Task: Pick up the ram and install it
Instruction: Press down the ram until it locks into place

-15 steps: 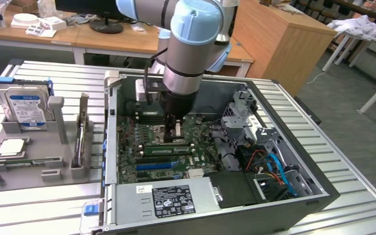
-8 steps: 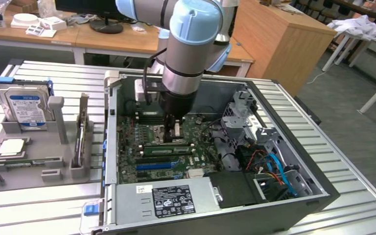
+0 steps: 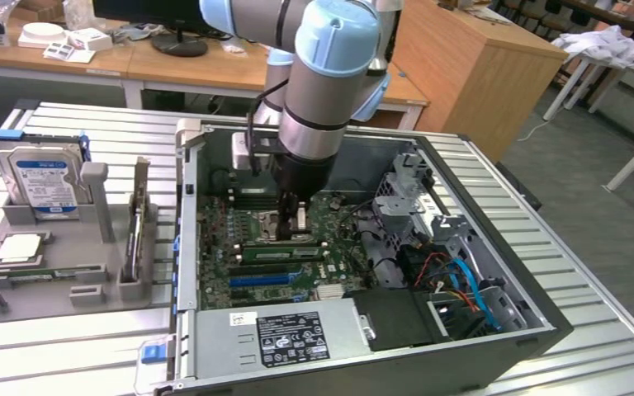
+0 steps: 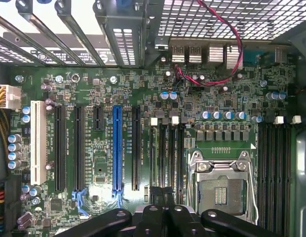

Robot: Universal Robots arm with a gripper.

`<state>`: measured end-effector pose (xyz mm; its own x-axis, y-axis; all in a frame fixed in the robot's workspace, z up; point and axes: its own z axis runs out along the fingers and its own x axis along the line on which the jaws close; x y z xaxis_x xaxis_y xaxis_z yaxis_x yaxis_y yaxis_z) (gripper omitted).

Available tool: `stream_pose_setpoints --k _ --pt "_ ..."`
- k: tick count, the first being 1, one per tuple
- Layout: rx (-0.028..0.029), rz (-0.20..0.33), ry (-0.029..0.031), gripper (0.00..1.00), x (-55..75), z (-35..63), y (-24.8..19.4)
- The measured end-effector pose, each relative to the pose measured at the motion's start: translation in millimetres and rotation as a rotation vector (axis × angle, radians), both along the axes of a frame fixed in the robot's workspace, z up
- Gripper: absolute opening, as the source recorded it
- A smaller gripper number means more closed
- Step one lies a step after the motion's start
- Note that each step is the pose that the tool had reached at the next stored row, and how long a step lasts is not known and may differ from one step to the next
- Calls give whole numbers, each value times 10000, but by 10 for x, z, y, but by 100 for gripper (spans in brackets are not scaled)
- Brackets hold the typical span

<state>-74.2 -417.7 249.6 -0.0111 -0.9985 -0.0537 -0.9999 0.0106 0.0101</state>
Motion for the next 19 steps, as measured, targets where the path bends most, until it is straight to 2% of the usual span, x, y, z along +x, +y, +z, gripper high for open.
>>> stream_pose_setpoints --k 1,8,9,13,19 --pt "0 0 31 11 7 0 0" --pt "-1 -1 39 11 8 0 0" --pt "-1 0 65 11 9 1 0" --pt "-5 -1 300 11 8 3 0" --pt "-1 1 306 11 5 1 -3"
